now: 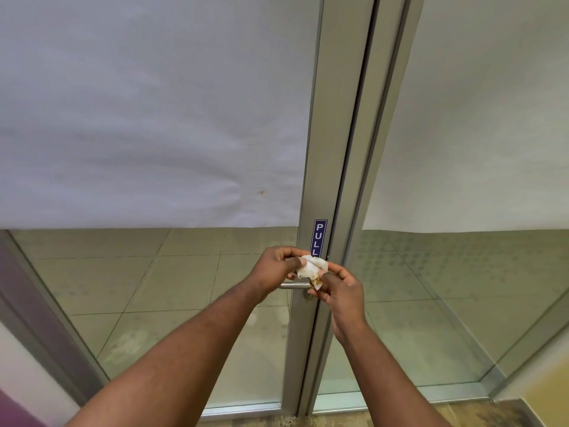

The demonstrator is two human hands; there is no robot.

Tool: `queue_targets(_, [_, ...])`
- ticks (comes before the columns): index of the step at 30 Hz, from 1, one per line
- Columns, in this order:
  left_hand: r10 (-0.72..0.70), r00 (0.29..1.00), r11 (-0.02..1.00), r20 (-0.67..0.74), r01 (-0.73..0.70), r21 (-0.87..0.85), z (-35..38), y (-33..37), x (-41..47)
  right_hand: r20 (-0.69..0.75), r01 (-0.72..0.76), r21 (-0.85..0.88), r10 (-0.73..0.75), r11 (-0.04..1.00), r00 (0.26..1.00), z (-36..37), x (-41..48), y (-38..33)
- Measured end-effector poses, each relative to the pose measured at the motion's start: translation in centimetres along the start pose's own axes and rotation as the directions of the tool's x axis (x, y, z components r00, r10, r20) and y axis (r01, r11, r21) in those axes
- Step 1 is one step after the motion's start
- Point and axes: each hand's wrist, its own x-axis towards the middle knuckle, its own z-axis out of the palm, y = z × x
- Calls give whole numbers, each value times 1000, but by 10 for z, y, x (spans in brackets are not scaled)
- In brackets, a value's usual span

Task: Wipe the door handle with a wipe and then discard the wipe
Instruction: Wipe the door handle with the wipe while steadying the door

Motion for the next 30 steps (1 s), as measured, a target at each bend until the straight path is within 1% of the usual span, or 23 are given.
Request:
queue_targets(3, [-4,1000,999,0,4,-35,2,-4,2,66,-29,39,27,999,997,-2,1,0])
queue_targets(5, [-7,1000,1000,0,7,-14,1,-6,6,111,-29,17,27,999,993,-2,1,0])
queue_targets(6, [-10,1000,1000,2,10,3,1,-7,7,109,-22,-4,22,1000,994,-2,2,1])
queue_targets(8, [2,1000,999,-30,0,37,1,-7,10,57,-25,14,24,1000,998,-4,6,5])
queue_targets(9, [42,995,996,-91,-34,81,1,-7,11,16,-34,51,34,998,999,-5,9,7])
queue_targets(10, [133,973,976,-186,-96,194,-1,-7,12,-37,-43,88,46,995,998,-8,12,9])
queue_targets(11, [280,919,910,-278,-162,381,-5,-5,14,-99,-46,116,58,992,993,-11,16,12])
queue_targets(12, [456,837,782,-304,-214,586,-10,-2,16,-162,-42,122,61,992,985,-15,19,15])
queue_targets(13, [607,755,629,-248,-266,730,-16,2,21,-221,-36,106,59,994,973,-19,24,19])
queue_targets(14, [698,698,499,-160,-315,807,-22,7,28,-272,-29,71,47,997,961,-24,28,24])
queue_targets(15, [744,664,400,-77,-350,847,-27,13,36,-313,-21,27,28,999,949,-27,31,29])
queue_targets(17, [781,624,271,19,-367,890,-36,25,53,-368,1,-68,-26,998,930,-32,38,38])
queue_targets(20, [813,578,150,67,-319,936,-46,37,75,-377,34,-193,-106,981,920,-33,44,46])
queue_targets(25, [837,535,16,117,-237,971,-60,50,108,-309,84,-360,-204,929,929,-31,59,49])
queue_targets(28, [839,521,-42,157,-226,973,-65,51,124,-263,121,-421,-248,899,932,-28,68,51])
queue_targets(30, [836,523,-53,164,-221,974,-66,50,131,-245,147,-452,-281,880,928,-25,72,53])
